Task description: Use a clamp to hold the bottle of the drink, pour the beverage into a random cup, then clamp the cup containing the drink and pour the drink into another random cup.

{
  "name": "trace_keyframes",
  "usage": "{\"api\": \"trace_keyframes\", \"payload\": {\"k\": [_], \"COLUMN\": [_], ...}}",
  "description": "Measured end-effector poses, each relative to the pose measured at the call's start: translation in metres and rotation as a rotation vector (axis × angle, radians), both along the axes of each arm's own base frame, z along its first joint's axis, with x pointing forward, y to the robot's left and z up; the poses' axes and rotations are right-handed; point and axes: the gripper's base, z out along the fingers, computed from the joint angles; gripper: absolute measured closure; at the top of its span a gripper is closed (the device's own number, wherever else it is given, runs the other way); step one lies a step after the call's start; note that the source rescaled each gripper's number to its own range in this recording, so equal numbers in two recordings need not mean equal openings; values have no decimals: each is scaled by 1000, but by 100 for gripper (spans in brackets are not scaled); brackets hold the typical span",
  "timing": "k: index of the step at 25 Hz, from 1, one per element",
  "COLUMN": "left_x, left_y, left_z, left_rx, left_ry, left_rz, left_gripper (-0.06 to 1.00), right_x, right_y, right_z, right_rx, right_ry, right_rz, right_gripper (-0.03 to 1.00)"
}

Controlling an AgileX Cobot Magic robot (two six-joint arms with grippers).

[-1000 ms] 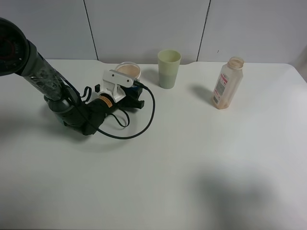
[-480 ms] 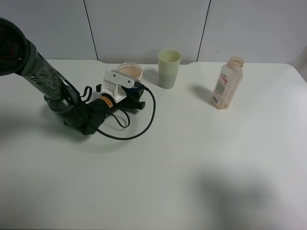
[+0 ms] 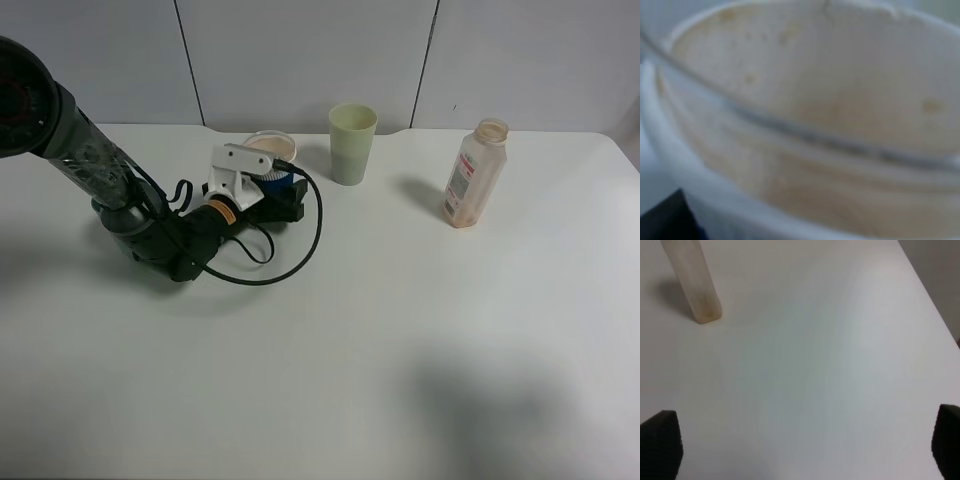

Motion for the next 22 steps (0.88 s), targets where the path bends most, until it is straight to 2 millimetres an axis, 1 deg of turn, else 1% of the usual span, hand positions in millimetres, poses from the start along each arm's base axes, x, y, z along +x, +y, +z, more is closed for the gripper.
{"api": "trace_keyframes", "payload": {"k": [1, 4, 7, 8, 9, 10, 11, 12, 13, 14, 17, 18, 19, 22], "left_x": [0, 0, 1, 1, 1, 1, 1, 1, 2, 2, 2, 3, 4, 6], "left_y": [0, -1, -1, -1, -1, -2, -2, -2, -2, -2, -4, -5, -6, -6], "left_z": [0, 3, 6, 6, 7, 10, 11, 11, 14, 14, 21, 27, 37, 51], "left_rx": [0, -40, -69, -69, -81, -105, -119, -119, -138, -138, -151, -156, -163, -176], "left_ry": [0, 6, 14, 14, 16, 20, 23, 23, 23, 23, 11, 0, -17, -40], "left_rz": [0, 3, 2, 2, 3, 4, 5, 5, 6, 6, -7, -14, -19, -20], "left_gripper": [57, 37, 27, 27, 24, 17, 15, 15, 8, 8, 1, 0, 0, 0], "right_x": [0, 0, 0, 0, 0, 0, 0, 0, 0, 0, 0, 0, 0, 0], "right_y": [0, 0, 0, 0, 0, 0, 0, 0, 0, 0, 0, 0, 0, 0], "right_z": [0, 0, 0, 0, 0, 0, 0, 0, 0, 0, 0, 0, 0, 0], "right_rx": [0, 0, 0, 0, 0, 0, 0, 0, 0, 0, 0, 0, 0, 0], "right_ry": [0, 0, 0, 0, 0, 0, 0, 0, 0, 0, 0, 0, 0, 0], "right_rz": [0, 0, 0, 0, 0, 0, 0, 0, 0, 0, 0, 0, 0, 0], "right_gripper": [-3, -3, -3, -3, -3, -3, -3, -3, -3, -3, -3, -3, -3, -3]}}
